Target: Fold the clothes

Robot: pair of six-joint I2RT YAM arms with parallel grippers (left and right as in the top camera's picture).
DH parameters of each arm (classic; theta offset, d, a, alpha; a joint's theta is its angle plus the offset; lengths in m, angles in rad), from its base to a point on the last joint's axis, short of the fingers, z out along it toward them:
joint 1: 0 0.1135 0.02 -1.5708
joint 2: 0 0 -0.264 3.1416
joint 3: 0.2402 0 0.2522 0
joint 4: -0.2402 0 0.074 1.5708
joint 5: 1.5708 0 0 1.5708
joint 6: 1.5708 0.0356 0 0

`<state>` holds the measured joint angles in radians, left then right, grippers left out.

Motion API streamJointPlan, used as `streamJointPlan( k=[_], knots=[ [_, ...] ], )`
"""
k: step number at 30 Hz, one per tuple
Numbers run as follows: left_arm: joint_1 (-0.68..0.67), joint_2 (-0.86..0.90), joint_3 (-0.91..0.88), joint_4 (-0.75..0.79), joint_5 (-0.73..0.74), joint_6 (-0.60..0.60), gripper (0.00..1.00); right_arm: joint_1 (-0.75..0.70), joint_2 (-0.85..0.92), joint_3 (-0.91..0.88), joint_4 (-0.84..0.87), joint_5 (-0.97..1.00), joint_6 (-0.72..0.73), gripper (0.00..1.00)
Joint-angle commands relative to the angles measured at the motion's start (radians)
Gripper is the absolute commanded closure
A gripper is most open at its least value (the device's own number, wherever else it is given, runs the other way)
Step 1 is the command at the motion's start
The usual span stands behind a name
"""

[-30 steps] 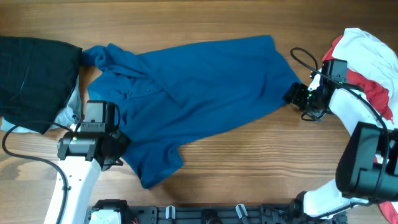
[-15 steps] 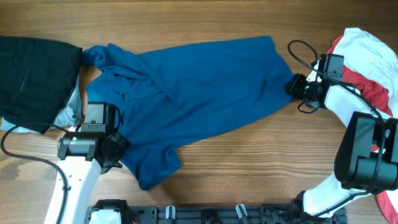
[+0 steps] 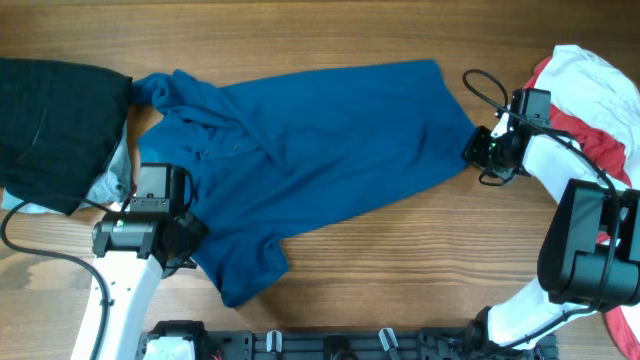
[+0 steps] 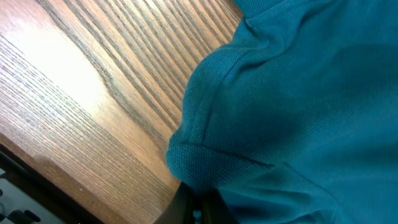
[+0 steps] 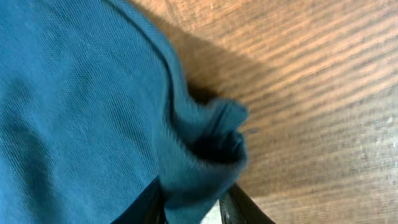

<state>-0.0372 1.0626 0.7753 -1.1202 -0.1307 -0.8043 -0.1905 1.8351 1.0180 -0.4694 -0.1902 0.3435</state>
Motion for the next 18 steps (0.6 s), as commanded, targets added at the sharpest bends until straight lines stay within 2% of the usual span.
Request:
streamJointPlan(
  k=[1, 9, 11, 13, 18],
  knots=[
    [0.008, -0.006, 0.010, 0.002, -0.027, 0.016, 0.96, 0.008, 0.046, -0.045, -0.069, 0.013, 0.000, 0.96],
    [0.008, -0.006, 0.011, 0.019, 0.021, 0.016, 0.96, 0.008, -0.056, -0.027, -0.154, 0.013, -0.002, 0.96],
    [0.008, -0.006, 0.030, 0.036, 0.048, 0.027, 0.96, 0.008, -0.163, 0.006, -0.236, 0.014, -0.003, 0.96],
    [0.008, -0.006, 0.078, 0.029, 0.071, 0.093, 0.96, 0.006, -0.278, 0.045, -0.312, 0.013, -0.004, 0.96],
    [0.008, -0.006, 0.332, -0.092, 0.083, 0.195, 0.96, 0.006, -0.575, 0.194, -0.495, 0.018, -0.034, 0.96]
  ],
)
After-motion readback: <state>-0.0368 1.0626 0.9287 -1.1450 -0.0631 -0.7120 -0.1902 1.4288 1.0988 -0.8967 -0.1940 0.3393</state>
